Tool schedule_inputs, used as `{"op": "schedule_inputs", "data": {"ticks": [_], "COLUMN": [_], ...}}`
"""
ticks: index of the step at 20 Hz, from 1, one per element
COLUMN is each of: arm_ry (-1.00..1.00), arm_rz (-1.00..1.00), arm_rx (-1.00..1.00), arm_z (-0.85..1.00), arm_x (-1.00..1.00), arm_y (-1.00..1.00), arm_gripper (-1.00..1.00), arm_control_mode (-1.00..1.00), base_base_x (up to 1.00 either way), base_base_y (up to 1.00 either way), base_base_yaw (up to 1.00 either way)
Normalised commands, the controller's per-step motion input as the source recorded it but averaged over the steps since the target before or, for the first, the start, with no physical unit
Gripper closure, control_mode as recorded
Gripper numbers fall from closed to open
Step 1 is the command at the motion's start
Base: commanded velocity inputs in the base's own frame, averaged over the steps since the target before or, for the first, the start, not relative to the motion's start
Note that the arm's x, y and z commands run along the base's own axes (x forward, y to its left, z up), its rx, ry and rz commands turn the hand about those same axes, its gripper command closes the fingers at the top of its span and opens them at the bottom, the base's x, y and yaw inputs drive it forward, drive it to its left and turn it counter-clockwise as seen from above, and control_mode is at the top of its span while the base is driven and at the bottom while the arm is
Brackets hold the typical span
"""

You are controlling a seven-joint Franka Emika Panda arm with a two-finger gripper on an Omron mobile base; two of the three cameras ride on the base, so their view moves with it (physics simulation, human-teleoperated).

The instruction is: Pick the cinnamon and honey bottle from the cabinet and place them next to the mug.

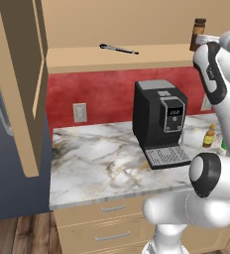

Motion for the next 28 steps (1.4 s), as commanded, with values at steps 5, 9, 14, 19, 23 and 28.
{"op": "schedule_inputs", "data": {"ticks": [5,9,14,19,23,28], "arm_ry": [0.00,0.00,0.00,0.00,-0.01,0.00], "arm_rz": [0.00,-0.01,-0.01,0.00,0.00,0.00], "arm_rx": [0.00,0.00,0.00,0.02,0.00,0.00], "arm_z": [0.00,0.09,0.35,0.30,0.07,0.00], "arm_x": [0.00,0.48,0.47,0.18,0.24,0.00], "arm_y": [0.00,0.04,0.00,-0.37,-0.53,-0.03], "arm_gripper": [-1.00,-1.00,-1.00,-1.00,-1.00,-1.00], "arm_control_mode": [-1.00,-1.00,-1.00,-1.00,-1.00,-1.00], "base_base_x": [0.00,0.00,0.00,0.00,0.00,0.00], "base_base_y": [0.00,0.00,0.00,0.00,0.00,0.00], "base_base_yaw": [0.00,0.00,0.00,0.00,0.00,0.00]}}
